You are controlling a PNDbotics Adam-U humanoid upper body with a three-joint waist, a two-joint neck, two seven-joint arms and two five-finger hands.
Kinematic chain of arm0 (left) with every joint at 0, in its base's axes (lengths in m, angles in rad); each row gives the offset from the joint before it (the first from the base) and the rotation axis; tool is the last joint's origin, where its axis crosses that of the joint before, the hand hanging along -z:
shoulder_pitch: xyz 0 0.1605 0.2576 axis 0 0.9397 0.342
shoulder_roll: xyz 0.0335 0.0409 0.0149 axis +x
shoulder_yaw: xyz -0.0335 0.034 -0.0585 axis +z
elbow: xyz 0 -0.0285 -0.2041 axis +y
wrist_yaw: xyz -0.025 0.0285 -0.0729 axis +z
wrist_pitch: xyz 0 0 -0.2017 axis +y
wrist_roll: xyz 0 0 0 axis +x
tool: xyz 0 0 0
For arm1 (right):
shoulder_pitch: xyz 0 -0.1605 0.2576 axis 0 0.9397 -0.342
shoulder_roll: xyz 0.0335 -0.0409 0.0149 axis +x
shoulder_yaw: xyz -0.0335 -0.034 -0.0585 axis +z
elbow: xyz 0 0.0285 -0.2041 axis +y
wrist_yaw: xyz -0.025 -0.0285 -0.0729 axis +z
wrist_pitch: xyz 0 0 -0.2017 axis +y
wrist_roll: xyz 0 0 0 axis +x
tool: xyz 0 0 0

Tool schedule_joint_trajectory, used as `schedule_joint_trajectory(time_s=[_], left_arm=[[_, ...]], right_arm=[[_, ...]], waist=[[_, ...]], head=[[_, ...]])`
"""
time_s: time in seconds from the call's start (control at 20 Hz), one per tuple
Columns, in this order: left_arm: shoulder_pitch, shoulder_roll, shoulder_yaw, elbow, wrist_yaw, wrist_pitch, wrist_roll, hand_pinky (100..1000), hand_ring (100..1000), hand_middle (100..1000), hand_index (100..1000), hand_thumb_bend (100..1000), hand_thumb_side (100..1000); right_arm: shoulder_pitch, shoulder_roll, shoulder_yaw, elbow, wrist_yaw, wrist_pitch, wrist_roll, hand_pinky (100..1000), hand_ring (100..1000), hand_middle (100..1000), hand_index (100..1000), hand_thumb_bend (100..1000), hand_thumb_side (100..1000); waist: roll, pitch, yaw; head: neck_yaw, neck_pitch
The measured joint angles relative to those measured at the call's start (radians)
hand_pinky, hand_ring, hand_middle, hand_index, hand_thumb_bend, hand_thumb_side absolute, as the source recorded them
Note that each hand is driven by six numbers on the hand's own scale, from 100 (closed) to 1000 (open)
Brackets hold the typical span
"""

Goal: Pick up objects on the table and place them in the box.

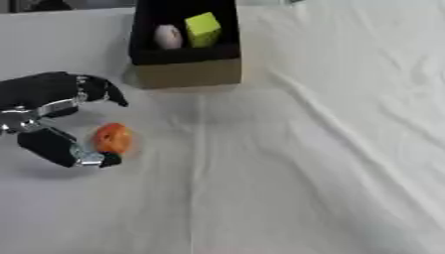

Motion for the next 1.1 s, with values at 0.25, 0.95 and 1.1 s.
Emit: schedule_joint_trajectory(time_s=[0.25, 0.95, 1.1], left_arm=[[0.013, -0.002, -0.005, 0.034, -0.014, -0.001, 0.000, 727, 816, 809, 859, 428, 621], [0.024, -0.046, -0.011, 0.148, -0.082, -0.034, 0.011, 723, 815, 813, 850, 352, 550], [0.022, -0.056, -0.011, 0.170, -0.104, -0.046, 0.019, 705, 800, 799, 837, 278, 507]], right_arm=[[0.000, 0.000, 0.000, 0.000, 0.000, 0.002, -0.002, 859, 868, 688, 805, 100, 959], [0.001, 0.009, 0.000, 0.000, -0.001, 0.003, -0.003, 860, 869, 685, 804, 100, 963], [0.002, 0.009, 0.000, 0.000, -0.001, 0.003, -0.003, 860, 869, 685, 804, 100, 964]], waist=[[-0.003, 0.001, 0.000], [-0.008, 0.007, -0.008], [-0.009, 0.007, -0.011]], head=[[0.009, 0.000], [0.025, -0.001], [0.026, -0.001]])
